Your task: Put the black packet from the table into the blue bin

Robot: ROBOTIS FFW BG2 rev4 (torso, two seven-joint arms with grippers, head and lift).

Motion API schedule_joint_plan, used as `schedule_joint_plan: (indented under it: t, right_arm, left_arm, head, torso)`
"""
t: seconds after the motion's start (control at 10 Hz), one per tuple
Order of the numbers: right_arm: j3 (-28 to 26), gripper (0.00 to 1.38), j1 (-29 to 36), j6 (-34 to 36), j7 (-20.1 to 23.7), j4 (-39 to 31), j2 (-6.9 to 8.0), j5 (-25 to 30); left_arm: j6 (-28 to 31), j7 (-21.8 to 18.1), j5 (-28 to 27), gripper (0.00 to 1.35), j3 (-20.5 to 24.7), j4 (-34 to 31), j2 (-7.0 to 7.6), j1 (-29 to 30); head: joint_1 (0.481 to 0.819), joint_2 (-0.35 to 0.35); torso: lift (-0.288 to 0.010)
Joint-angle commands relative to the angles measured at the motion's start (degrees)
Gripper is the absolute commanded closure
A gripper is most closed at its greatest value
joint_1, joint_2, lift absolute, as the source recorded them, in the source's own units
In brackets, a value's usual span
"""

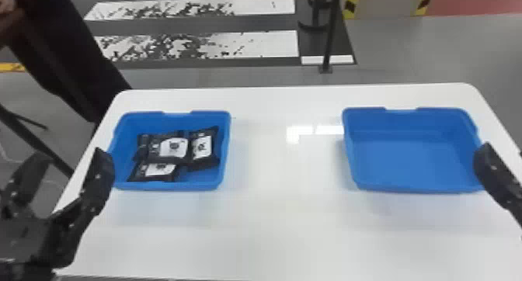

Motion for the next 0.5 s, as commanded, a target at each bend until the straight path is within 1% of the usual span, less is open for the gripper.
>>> schedule_joint_plan:
  t: [0.0,0.4]
  right_arm:
    - [-0.02,0.51,0.0,0.0,0.0,-0.01,0.05,0.0]
    - [-0.13,0.51,0.0,0.0,0.0,-0.01,0.05,0.0]
  left_arm:
    - [-0.09,0.0,0.32,0.17,-0.08,0.34,0.0,-0.13]
    - [-0.38,0.0,0.77,0.17,-0.54,0.77,0.17,-0.41]
  head:
    - [0.695,0.082]
    - [0.695,0.083]
  torso:
    - [-0.11]
    - [-0.11]
